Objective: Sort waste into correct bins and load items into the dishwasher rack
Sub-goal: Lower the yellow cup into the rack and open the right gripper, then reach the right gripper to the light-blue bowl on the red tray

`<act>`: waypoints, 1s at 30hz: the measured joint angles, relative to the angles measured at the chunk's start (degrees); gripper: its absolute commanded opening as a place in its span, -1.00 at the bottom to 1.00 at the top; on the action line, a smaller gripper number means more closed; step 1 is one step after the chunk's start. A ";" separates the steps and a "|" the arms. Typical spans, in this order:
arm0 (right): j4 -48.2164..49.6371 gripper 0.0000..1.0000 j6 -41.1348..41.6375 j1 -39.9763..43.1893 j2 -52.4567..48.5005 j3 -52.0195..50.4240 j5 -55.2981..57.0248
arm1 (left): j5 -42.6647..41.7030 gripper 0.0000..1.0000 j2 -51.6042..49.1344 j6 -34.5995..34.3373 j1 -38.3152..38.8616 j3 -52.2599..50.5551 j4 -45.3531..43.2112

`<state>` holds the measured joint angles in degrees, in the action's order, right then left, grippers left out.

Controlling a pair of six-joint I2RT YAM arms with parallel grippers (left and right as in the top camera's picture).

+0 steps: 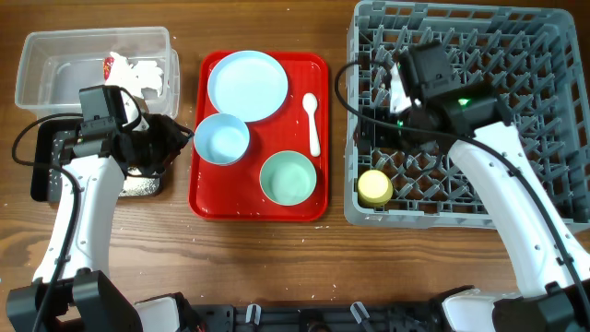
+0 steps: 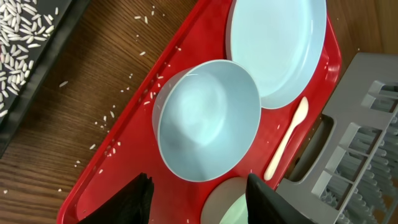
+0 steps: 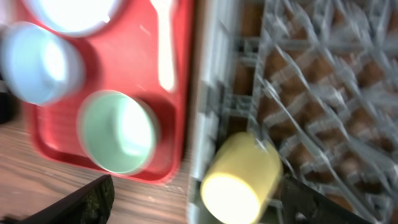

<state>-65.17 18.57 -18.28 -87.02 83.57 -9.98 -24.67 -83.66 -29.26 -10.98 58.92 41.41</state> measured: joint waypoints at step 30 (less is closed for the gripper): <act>35.56 0.36 12.74 -18.34 -21.29 1.03 -1.88 | 10.16 1.00 0.00 4.48 0.00 0.00 0.17</act>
<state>-29.61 31.31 -36.62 -108.31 84.60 -11.86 -14.50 -83.66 -24.77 -10.98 58.92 41.58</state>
